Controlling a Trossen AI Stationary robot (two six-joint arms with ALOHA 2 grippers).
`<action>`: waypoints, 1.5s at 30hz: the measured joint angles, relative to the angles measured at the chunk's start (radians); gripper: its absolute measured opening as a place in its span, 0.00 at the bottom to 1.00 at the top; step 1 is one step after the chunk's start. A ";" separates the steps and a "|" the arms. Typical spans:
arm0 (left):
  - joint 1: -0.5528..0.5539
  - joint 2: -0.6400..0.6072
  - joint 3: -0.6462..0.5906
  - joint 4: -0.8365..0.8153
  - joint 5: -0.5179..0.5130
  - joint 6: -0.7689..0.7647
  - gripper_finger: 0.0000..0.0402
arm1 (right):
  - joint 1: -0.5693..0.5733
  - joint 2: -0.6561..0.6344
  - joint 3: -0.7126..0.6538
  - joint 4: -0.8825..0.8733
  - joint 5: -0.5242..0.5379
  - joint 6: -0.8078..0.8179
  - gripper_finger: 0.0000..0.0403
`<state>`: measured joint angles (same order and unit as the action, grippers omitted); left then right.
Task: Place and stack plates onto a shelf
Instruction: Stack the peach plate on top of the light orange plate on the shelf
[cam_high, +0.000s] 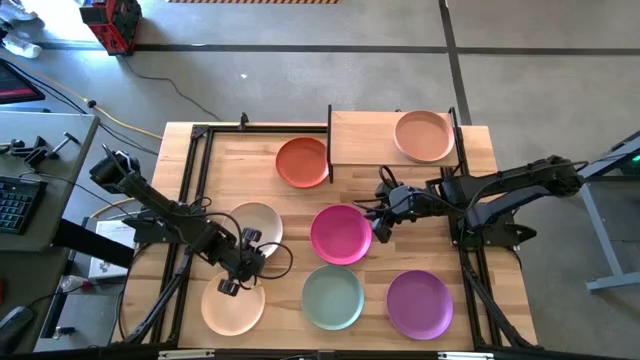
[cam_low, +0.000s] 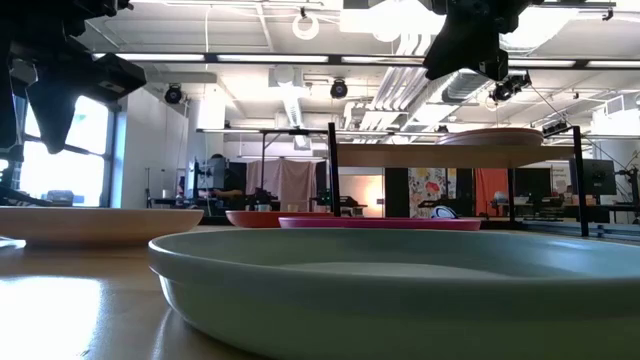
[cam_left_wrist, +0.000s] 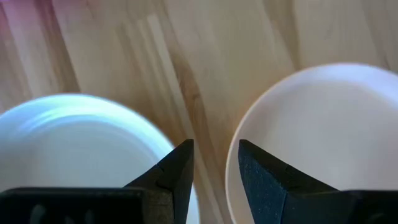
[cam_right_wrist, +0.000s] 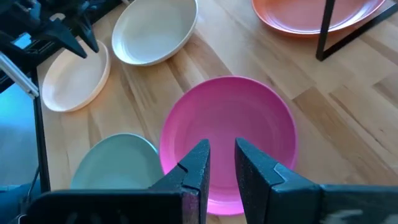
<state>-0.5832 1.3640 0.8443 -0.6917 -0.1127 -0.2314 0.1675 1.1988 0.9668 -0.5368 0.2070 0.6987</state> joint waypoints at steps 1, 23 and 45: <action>-0.003 0.000 -0.006 0.019 0.000 0.000 0.29 | 0.000 0.000 0.000 0.000 0.000 0.000 0.14; -0.012 0.262 -0.016 0.121 0.062 0.079 0.29 | -0.001 -0.001 0.000 -0.004 0.000 -0.008 0.14; -0.012 0.273 0.024 0.097 0.081 0.080 0.02 | -0.001 -0.001 0.000 -0.004 0.029 -0.043 0.14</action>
<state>-0.5953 1.6374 0.8683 -0.5948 -0.0312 -0.1513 0.1665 1.1980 0.9668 -0.5411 0.2363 0.6557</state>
